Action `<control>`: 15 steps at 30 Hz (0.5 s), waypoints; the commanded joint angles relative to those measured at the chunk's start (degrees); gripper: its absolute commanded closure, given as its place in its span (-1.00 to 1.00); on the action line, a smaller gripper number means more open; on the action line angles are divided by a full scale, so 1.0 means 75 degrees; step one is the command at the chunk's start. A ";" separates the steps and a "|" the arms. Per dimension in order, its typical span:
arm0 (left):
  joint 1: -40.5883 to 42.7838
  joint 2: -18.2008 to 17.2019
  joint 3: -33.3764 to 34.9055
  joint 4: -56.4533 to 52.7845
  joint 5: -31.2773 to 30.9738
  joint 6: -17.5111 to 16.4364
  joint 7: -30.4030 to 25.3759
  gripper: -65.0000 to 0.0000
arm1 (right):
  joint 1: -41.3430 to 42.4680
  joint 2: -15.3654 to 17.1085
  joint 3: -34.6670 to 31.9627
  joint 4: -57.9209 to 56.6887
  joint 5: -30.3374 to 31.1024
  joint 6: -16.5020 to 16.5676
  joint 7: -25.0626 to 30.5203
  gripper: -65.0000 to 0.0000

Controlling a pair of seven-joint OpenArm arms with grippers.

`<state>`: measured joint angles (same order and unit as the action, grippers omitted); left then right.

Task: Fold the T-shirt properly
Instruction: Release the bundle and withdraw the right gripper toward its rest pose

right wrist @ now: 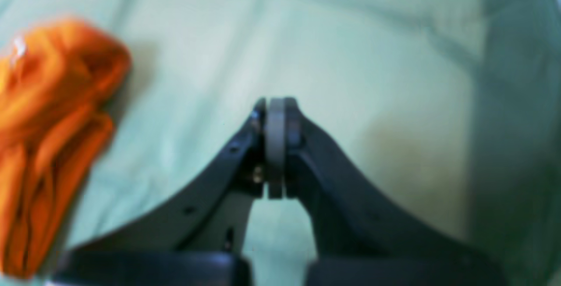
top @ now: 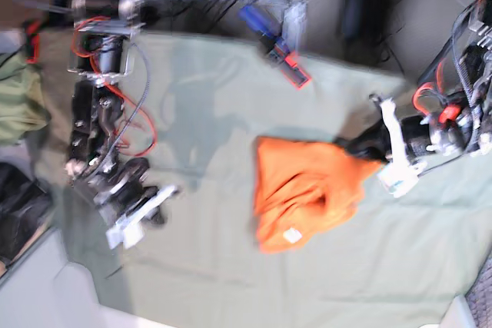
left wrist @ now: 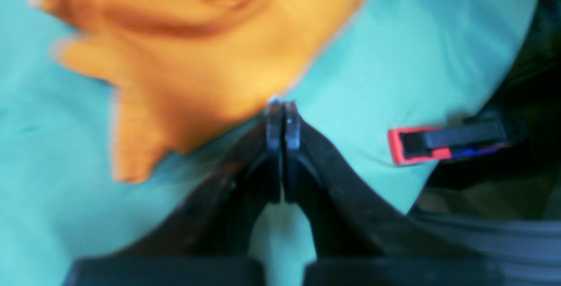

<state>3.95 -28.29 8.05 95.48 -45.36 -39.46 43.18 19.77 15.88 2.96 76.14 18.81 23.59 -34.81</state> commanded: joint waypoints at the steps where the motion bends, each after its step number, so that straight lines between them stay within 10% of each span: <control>1: -0.0122 -0.0082 -0.0175 0.0122 -0.0152 -0.0072 -0.0160 1.00 | -0.0064 0.0067 0.0047 0.0297 0.0157 0.0691 0.0178 1.00; 13: -0.0402 -0.0105 -0.0385 0.0090 0.0807 -0.0072 -0.0962 1.00 | -0.2206 -0.0204 0.0096 0.1466 0.0408 0.0691 0.0210 1.00; 15: -0.0787 -0.0102 -0.0385 -0.0023 0.0976 -0.0072 -0.1046 0.73 | -0.2299 -0.0332 0.0096 0.1472 0.0408 0.0691 0.0207 1.00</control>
<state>-0.64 -28.29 5.63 94.61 -37.04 -39.55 37.17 1.54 12.97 3.27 86.04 21.19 23.62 -34.57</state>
